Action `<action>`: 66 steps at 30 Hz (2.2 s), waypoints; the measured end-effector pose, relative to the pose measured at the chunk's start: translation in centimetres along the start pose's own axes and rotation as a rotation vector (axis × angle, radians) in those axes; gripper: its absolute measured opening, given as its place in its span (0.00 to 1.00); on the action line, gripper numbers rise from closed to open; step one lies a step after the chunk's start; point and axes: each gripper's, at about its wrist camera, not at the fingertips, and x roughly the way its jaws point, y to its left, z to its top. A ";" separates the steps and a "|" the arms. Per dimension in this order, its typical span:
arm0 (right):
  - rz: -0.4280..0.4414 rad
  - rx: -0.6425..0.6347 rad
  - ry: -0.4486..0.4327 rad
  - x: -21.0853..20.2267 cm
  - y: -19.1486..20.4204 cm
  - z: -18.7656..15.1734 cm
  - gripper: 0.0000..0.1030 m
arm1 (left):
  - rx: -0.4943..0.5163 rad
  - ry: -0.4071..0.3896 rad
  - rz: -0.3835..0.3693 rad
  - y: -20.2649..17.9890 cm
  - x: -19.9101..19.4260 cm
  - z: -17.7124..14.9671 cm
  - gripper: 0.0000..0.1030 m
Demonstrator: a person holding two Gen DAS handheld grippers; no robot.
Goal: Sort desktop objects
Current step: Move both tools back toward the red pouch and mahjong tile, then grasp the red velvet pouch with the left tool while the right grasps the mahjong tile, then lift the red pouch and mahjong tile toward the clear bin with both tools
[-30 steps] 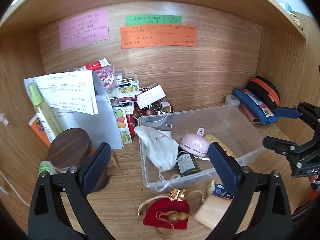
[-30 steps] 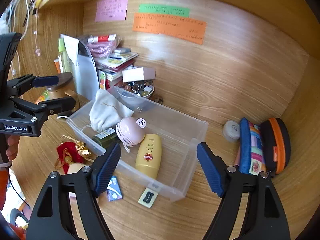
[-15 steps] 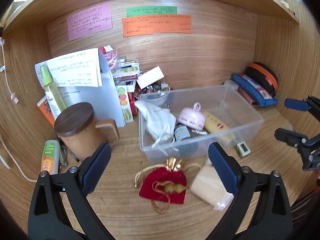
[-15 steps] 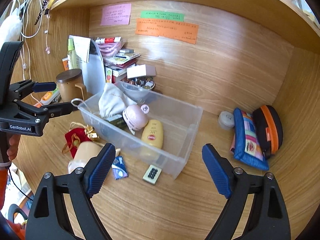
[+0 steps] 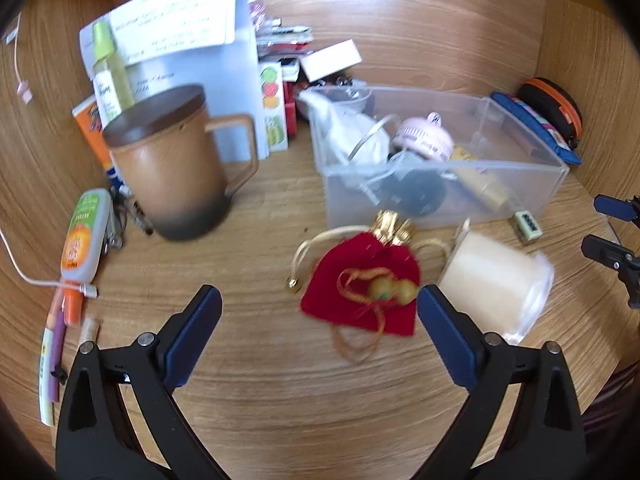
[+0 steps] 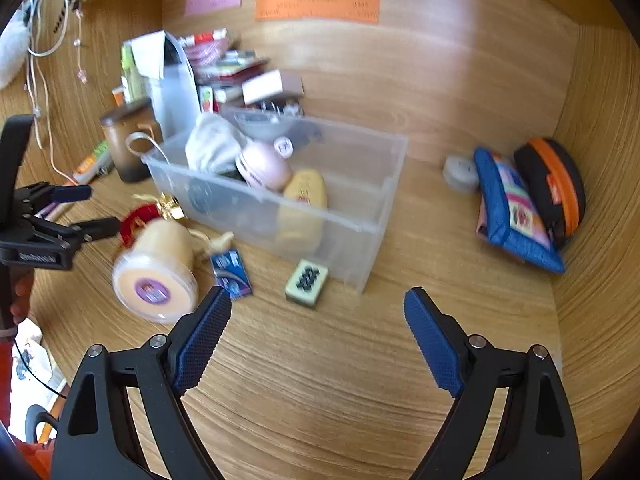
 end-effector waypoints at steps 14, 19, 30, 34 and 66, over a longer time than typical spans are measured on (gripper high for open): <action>0.045 0.072 0.057 3.5 -0.7 -0.5 0.82 | 0.128 0.048 -0.141 -2.6 1.7 -1.4 0.48; 0.050 0.056 0.064 4.2 -0.4 -0.2 0.73 | 0.140 0.066 -0.163 -3.0 2.8 -0.7 0.44; 0.076 0.079 0.141 7.2 -0.9 0.4 0.48 | 0.151 0.069 -0.171 -3.5 3.9 0.1 0.38; 0.083 0.071 0.151 7.6 -0.8 0.7 0.41 | 0.154 0.052 -0.159 -3.5 3.9 -0.1 0.37; 0.092 0.033 0.048 3.3 0.0 0.6 0.22 | 0.124 -0.058 -0.150 -3.1 0.2 0.2 0.31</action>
